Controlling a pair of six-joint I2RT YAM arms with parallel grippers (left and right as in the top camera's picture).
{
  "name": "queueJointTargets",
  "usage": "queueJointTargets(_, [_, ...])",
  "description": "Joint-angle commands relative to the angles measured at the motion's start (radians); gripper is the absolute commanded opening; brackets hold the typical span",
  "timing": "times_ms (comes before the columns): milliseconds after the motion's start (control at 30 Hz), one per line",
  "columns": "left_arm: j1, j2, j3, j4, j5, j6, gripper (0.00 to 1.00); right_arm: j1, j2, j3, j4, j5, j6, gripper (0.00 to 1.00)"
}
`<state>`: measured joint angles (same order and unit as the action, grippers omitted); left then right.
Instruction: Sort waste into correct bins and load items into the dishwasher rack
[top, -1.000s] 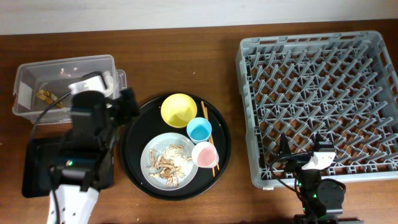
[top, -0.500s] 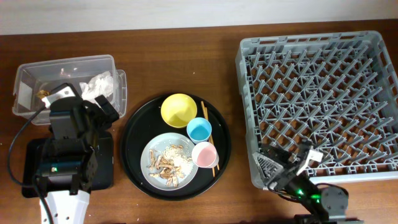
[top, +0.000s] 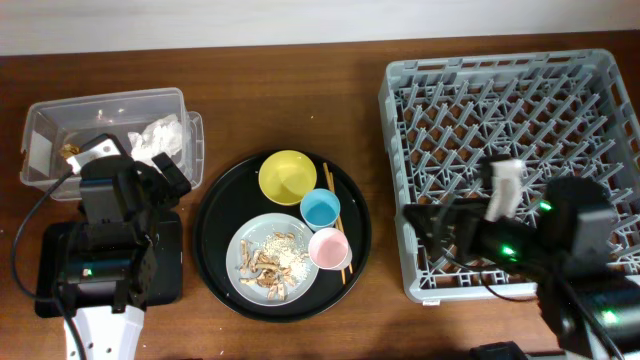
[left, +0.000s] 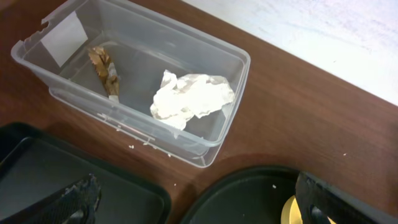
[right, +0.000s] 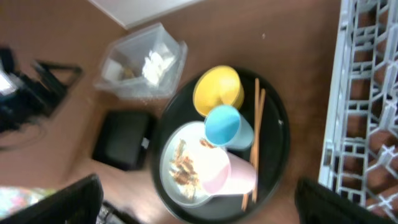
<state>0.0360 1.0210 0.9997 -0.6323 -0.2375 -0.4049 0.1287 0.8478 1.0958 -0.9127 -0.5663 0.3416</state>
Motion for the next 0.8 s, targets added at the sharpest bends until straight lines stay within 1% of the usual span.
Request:
queueJointTargets(0, [0.004,-0.004,0.004,0.002,-0.011,0.005,0.99,0.323,0.136,0.080,-0.027,0.401,0.034,0.99])
queueJointTargets(33, [0.004,-0.004,0.004,0.002,-0.011,0.005,0.99,0.510,0.225,0.095,-0.018,0.573,0.095,0.99])
queueJointTargets(100, [0.004,-0.004,0.004,0.002,-0.011,0.005,0.99,0.752,0.412,0.158,-0.019,0.782,0.257,0.99])
queueJointTargets(167, [0.004,-0.004,0.004,0.002,-0.011,0.005,0.99,0.829,0.551,0.241,-0.044,0.798,0.270,0.99])
queueJointTargets(233, [0.004,-0.004,0.004,0.002,-0.011,0.005,0.99,0.846,0.700,0.345,-0.122,0.799,0.270,0.99])
queueJointTargets(300, [0.004,-0.004,0.004,0.002,-0.011,0.005,0.99,0.846,0.808,0.381,-0.150,0.783,0.289,0.99])
queueJointTargets(367, [0.004,-0.004,0.004,0.002,-0.011,0.005,0.99,0.847,0.858,0.381,-0.159,0.766,0.304,0.99])
queueJointTargets(433, [0.004,-0.004,0.004,0.002,-0.011,0.005,0.99,0.847,0.899,0.380,-0.158,0.703,0.304,0.99])
queueJointTargets(567, [0.004,-0.004,0.004,0.002,-0.011,0.005,0.99,0.847,0.975,0.380,-0.147,0.686,0.304,0.99])
queueJointTargets(767, [0.004,-0.004,0.004,0.002,-0.011,0.005,0.99,0.847,1.001,0.380,-0.140,0.648,0.304,0.99])
